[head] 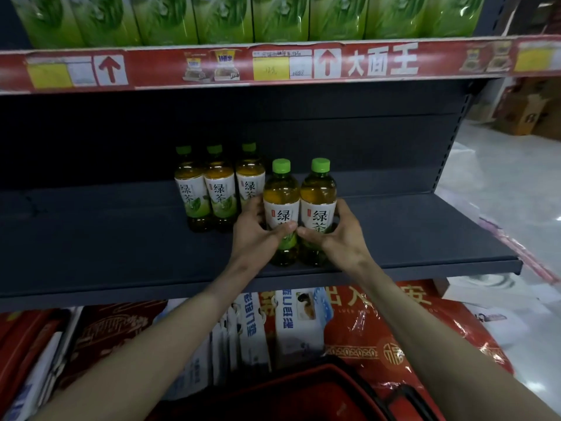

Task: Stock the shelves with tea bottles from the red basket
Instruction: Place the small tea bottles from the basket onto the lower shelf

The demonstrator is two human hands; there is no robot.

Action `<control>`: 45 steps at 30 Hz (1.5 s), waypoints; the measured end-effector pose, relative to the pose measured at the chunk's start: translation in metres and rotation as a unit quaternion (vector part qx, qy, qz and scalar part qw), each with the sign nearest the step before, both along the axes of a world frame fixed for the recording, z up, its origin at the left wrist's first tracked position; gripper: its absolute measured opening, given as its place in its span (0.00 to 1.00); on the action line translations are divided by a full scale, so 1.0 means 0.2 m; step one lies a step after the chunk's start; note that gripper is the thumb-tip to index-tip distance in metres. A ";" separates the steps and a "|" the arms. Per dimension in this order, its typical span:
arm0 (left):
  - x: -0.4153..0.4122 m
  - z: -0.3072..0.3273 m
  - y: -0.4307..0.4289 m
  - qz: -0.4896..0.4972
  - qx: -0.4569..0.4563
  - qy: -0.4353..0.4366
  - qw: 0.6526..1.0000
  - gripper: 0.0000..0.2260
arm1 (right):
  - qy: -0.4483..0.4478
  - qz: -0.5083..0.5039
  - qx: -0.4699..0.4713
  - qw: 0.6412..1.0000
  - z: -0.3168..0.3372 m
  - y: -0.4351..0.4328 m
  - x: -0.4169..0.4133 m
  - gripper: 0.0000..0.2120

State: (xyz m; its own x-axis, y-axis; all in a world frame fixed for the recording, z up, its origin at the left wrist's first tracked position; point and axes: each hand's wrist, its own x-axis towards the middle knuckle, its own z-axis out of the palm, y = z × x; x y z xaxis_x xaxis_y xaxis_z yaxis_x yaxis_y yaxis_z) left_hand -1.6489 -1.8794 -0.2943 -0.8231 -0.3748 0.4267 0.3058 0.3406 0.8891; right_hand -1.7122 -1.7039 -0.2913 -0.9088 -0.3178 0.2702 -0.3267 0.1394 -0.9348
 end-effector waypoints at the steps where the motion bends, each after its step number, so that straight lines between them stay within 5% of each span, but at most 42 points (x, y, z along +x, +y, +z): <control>1: 0.00 -0.01 -0.01 -0.001 0.000 0.000 1.000 0.29 | 0.000 0.002 0.004 1.000 0.00 0.00 0.00 0.34; 8: 0.06 -0.08 -0.02 0.006 -0.023 -0.065 0.998 0.36 | -0.014 0.005 0.059 0.998 -0.05 0.02 0.05 0.41; 15: 0.08 -0.20 -0.01 0.088 -0.046 -0.151 0.984 0.23 | 0.003 -0.067 0.129 0.989 -0.14 0.06 0.06 0.33; 45: -0.34 -0.22 -0.08 0.187 -0.213 -0.185 0.941 0.15 | -0.017 -0.137 0.143 0.980 -0.19 -0.19 -0.35 0.32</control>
State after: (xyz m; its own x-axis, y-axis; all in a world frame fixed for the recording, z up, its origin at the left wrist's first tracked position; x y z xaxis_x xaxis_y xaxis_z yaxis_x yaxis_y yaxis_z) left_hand -1.7175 -1.8963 -0.3378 -0.7891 -0.5284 0.3132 -0.2107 0.7117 0.6701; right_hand -1.7829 -1.7416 -0.3293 -0.9778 -0.1178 0.1732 -0.2087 0.4749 -0.8549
